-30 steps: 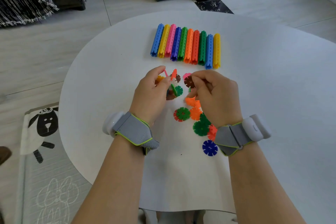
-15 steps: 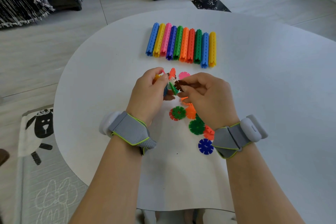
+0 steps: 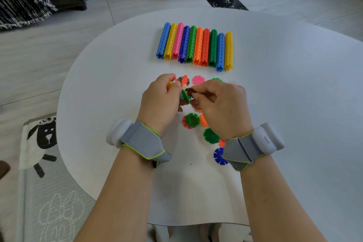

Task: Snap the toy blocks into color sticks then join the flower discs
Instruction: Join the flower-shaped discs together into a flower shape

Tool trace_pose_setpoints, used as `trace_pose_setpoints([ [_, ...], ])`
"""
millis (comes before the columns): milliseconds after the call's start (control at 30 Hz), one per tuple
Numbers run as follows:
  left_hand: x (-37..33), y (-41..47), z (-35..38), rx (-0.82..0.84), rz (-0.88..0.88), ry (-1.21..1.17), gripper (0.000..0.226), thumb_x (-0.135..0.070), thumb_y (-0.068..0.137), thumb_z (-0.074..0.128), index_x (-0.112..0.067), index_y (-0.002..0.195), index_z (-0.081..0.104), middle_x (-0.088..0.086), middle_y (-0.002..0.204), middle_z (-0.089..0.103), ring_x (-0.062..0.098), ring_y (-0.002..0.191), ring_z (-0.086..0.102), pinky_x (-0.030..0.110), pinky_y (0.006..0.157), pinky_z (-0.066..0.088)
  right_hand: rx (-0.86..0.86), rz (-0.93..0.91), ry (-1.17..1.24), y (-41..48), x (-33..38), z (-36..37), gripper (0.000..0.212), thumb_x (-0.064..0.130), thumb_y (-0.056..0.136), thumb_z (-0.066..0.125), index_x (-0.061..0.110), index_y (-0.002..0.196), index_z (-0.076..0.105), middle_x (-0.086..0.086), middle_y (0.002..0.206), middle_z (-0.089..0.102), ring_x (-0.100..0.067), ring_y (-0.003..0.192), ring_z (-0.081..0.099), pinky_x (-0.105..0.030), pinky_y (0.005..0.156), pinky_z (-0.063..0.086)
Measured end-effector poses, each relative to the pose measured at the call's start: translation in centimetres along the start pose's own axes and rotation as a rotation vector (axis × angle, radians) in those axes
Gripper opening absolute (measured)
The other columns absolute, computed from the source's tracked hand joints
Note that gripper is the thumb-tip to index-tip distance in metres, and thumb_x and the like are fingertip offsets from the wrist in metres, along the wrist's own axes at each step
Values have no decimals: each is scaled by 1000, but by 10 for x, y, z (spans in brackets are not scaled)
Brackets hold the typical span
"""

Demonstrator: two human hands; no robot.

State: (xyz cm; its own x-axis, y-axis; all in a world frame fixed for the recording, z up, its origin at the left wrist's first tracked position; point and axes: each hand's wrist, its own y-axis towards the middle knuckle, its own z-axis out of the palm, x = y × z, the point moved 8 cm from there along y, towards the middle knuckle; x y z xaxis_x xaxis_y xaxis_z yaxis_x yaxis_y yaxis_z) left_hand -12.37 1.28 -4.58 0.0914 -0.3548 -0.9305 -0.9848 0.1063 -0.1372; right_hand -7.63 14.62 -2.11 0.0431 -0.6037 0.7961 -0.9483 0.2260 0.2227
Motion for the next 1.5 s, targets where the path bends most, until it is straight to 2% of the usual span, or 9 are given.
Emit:
trace_pose_setpoints([
  [133, -2, 1, 3, 32, 2, -19, 29, -18, 97, 42, -15, 121, 56, 8, 101, 62, 14, 71, 64, 27, 60, 52, -21, -20, 34, -1, 1, -3, 16, 3, 84, 64, 9, 96, 74, -3, 78, 73, -11, 67, 70, -36, 69, 59],
  [367, -2, 0, 4, 59, 30, 10, 28, -18, 96, 42, -17, 120, 56, 8, 98, 62, 20, 76, 64, 32, 65, 53, -28, -51, 47, -4, 3, -1, 17, 6, 83, 63, 9, 95, 74, -3, 77, 73, -13, 67, 70, -38, 67, 59],
  [467, -2, 1, 6, 77, 1, -60, 29, -18, 96, 43, -17, 121, 57, 4, 95, 63, 15, 72, 64, 27, 61, 50, -45, -30, 67, -4, 0, -2, 18, 7, 83, 63, 11, 96, 75, -2, 77, 73, -14, 67, 70, -39, 68, 59],
  [633, 0, -3, 7, 39, -41, -240, 47, -25, 95, 51, -28, 140, 35, 1, 104, 62, 9, 79, 68, 27, 78, 56, -182, -97, -46, -4, 6, -11, 19, 12, 83, 62, 16, 95, 76, 1, 77, 74, -16, 67, 68, -37, 67, 57],
  [733, 10, -3, 5, -30, -146, -354, 42, -24, 89, 61, -18, 126, 42, 4, 95, 63, 5, 66, 67, 23, 74, 57, -223, -142, -161, -7, 12, -12, 18, 17, 84, 62, 20, 95, 76, 4, 77, 73, -13, 65, 65, -33, 63, 56],
  [933, 11, 3, -12, -156, -83, -393, 10, -13, 84, 68, -15, 89, 59, 11, 87, 66, 21, 77, 66, 31, 71, 57, 24, -5, -197, -3, -1, -9, 31, 22, 87, 60, 30, 117, 66, 13, 102, 69, -11, 95, 60, -30, 86, 47],
  [1200, 9, 2, -9, -69, -77, -387, 11, -12, 86, 64, -15, 96, 58, 4, 83, 64, 15, 74, 65, 31, 72, 57, 188, 238, -516, -4, -29, -10, 33, 55, 81, 62, 32, 106, 62, 7, 110, 49, -18, 111, 43, -32, 96, 37],
  [1400, 8, 1, -2, -1, -81, -367, 10, -13, 88, 61, -17, 97, 59, 6, 87, 65, 17, 78, 66, 31, 71, 56, 259, 270, -506, -2, -28, -4, 25, 49, 83, 63, 31, 100, 62, 7, 109, 47, -18, 112, 43, -35, 98, 37],
  [1500, 8, 0, 0, 9, -82, -345, 14, -16, 89, 61, -18, 104, 60, 8, 93, 66, 21, 84, 67, 28, 68, 54, 166, 242, -365, 1, -22, -8, 10, 36, 83, 68, 29, 85, 61, 11, 95, 52, -14, 99, 50, -32, 89, 43],
])
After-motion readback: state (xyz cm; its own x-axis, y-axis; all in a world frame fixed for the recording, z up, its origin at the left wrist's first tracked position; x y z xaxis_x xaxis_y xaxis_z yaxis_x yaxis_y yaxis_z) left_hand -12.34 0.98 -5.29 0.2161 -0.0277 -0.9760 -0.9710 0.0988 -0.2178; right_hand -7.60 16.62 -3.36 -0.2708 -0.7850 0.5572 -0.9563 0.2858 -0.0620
